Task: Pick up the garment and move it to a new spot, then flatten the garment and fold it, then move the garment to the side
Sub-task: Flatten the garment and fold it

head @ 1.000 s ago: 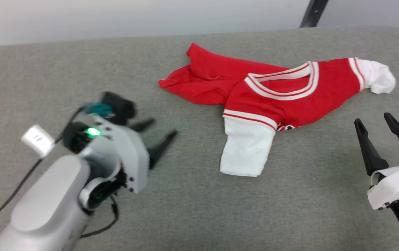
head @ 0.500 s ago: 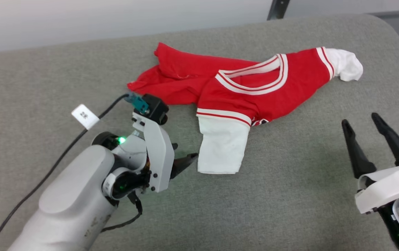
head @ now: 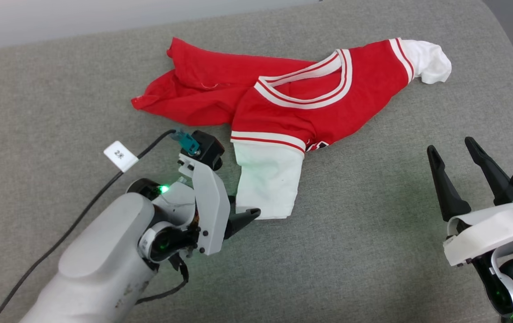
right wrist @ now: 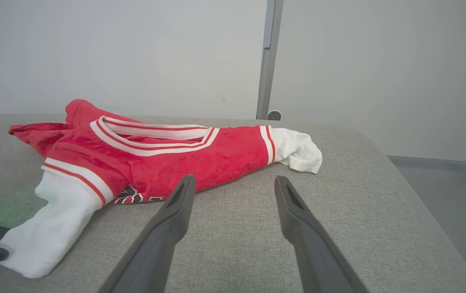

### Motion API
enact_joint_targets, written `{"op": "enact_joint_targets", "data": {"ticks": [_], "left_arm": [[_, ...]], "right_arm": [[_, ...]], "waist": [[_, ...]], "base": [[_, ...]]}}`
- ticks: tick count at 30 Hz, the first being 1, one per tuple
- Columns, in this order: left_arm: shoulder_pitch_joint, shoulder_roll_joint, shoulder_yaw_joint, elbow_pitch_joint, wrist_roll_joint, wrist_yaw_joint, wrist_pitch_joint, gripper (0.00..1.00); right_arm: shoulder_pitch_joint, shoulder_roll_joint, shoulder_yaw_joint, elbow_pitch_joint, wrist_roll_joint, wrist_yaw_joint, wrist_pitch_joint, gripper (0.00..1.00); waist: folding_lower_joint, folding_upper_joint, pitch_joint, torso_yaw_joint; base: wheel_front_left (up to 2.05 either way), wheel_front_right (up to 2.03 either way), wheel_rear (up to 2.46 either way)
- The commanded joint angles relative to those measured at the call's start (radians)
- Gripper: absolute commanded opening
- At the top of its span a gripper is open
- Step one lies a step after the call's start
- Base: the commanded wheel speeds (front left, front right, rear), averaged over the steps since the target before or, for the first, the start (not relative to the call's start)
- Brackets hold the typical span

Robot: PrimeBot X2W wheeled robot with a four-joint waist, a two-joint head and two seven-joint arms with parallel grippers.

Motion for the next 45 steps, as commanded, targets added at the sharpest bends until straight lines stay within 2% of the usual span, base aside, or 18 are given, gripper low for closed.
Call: {"op": "enact_joint_targets", "data": {"ticks": [1, 2, 3, 4, 9, 12, 21, 25, 30, 37, 45], "left_arm": [[0.023, -0.003, -0.012, 0.008, -0.001, -0.002, 0.008, 1.0], [0.023, -0.005, -0.011, 0.007, -0.004, -0.002, 0.006, 0.89], [0.022, -0.005, -0.012, 0.007, -0.007, -0.003, 0.006, 0.42], [0.022, -0.007, -0.009, 0.005, -0.011, -0.004, 0.004, 0.0], [-0.003, -0.011, 0.008, 0.0, -0.019, -0.004, -0.015, 0.0], [-0.025, 0.011, 0.035, -0.003, -0.024, 0.001, -0.027, 0.0], [-0.097, 0.185, 0.156, 0.001, -0.037, 0.034, -0.018, 0.0], [-0.144, 0.256, 0.184, 0.052, -0.02, 0.044, 0.005, 0.0], [-0.209, 0.316, 0.198, 0.168, 0.012, 0.07, 0.03, 0.0], [-0.283, 0.301, 0.22, 0.285, 0.002, 0.045, -0.007, 0.0], [-0.329, 0.252, 0.168, 0.412, 0.08, 0.035, -0.094, 0.0]], "right_arm": [[-0.016, 0.004, 0.004, 0.004, -0.006, -0.001, -0.008, 1.0], [-0.015, 0.006, 0.005, 0.007, -0.006, -0.001, -0.01, 1.0], [-0.015, 0.007, 0.006, 0.011, -0.006, -0.001, -0.012, 1.0], [-0.017, 0.008, 0.006, 0.015, -0.005, -0.001, -0.013, 1.0], [-0.007, 0.009, -0.012, 0.028, -0.006, -0.001, -0.018, 1.0], [0.014, 0.012, -0.025, 0.031, -0.01, -0.001, -0.013, 1.0], [0.025, 0.005, -0.031, 0.037, 0.001, -0.001, 0.003, 1.0], [0.007, -0.002, -0.023, 0.03, 0.002, -0.001, 0.014, 1.0], [-0.005, -0.014, -0.015, 0.022, 0.002, -0.001, 0.028, 1.0], [0.002, -0.019, -0.011, 0.009, 0.002, -0.001, 0.04, 1.0], [-0.019, -0.003, 0.014, -0.009, -0.005, -0.001, 0.055, 1.0]], "waist": [[0.0, 0.0, 0.002, -0.004], [0.0, 0.0, 0.003, -0.005], [0.0, 0.0, 0.003, -0.005], [0.0, 0.0, 0.002, -0.006], [0.0, 0.0, -0.008, 0.013], [0.0, 0.0, -0.021, 0.04], [0.0, 0.0, -0.04, 0.116], [0.0, 0.0, -0.025, 0.127], [0.0, 0.0, -0.004, 0.126], [0.0, 0.0, 0.013, 0.117], [0.0, 0.0, 0.049, 0.094]], "base": [[0.0, 0.0, 0.0], [0.0, 0.0, 0.0], [0.0, 0.0, 0.0], [0.0, 0.0, 0.0], [0.0, 0.0, 0.0], [0.0, 0.0, 0.0], [0.0, 0.0, 0.0], [0.0, 0.0, 0.0], [0.0, 0.0, 0.0], [0.0, 0.0, 0.0], [0.0, 0.0, 0.0]]}}
